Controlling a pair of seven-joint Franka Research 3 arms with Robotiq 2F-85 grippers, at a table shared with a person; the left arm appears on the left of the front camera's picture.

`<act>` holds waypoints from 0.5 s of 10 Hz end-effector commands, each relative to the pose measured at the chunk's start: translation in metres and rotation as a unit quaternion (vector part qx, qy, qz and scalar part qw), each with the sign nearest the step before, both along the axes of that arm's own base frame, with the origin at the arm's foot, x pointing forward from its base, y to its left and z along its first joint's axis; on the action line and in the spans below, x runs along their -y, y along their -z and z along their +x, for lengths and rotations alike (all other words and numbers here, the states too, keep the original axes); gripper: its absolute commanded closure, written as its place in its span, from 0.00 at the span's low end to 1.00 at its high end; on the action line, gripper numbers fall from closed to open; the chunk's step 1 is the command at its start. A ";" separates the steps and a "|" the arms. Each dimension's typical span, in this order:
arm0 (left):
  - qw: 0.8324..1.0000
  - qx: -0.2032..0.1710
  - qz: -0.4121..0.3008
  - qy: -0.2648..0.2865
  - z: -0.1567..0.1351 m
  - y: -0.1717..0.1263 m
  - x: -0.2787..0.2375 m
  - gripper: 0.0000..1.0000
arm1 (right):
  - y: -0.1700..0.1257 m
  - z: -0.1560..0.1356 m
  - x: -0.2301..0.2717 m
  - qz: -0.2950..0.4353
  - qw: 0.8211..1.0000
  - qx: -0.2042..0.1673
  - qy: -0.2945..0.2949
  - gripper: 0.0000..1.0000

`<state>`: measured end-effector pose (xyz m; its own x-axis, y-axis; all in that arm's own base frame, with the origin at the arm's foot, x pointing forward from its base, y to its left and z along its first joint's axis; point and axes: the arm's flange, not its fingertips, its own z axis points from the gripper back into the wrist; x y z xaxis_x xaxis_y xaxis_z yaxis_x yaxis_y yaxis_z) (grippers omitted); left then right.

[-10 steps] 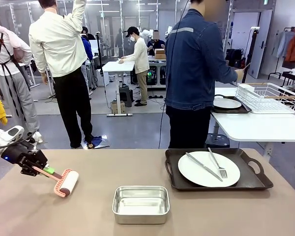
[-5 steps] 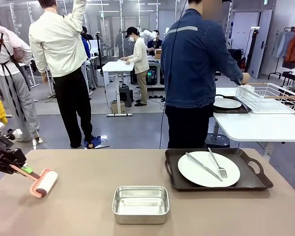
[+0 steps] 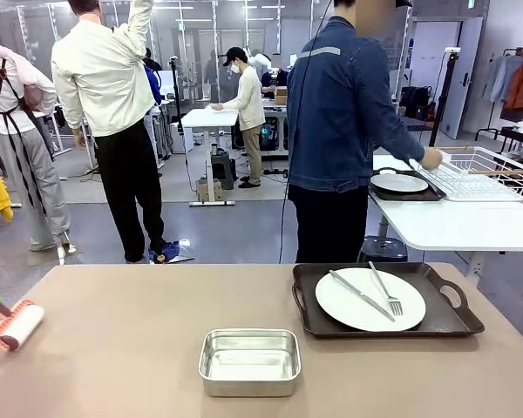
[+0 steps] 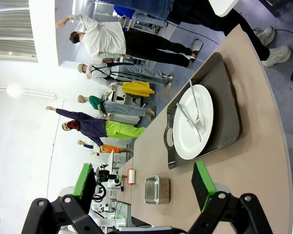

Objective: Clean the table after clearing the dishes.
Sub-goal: When the left (or right) Handle tray is removed, use the left hand (or right hand) to clean the left (or right) side of the table with the Lint Roller.

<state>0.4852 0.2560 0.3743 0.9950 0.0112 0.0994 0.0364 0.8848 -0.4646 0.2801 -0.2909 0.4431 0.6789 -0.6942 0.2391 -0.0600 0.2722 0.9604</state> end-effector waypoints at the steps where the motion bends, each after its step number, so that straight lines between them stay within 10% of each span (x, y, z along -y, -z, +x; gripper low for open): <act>1: 0.998 0.009 0.058 -0.027 -0.005 0.004 -0.016 0.79 | -0.002 -0.002 0.000 -0.002 1.000 0.008 -0.003 0.00; 5: 0.996 0.075 0.052 -0.023 -0.048 -0.074 0.009 0.79 | -0.002 -0.002 0.000 -0.002 1.000 0.008 -0.003 0.00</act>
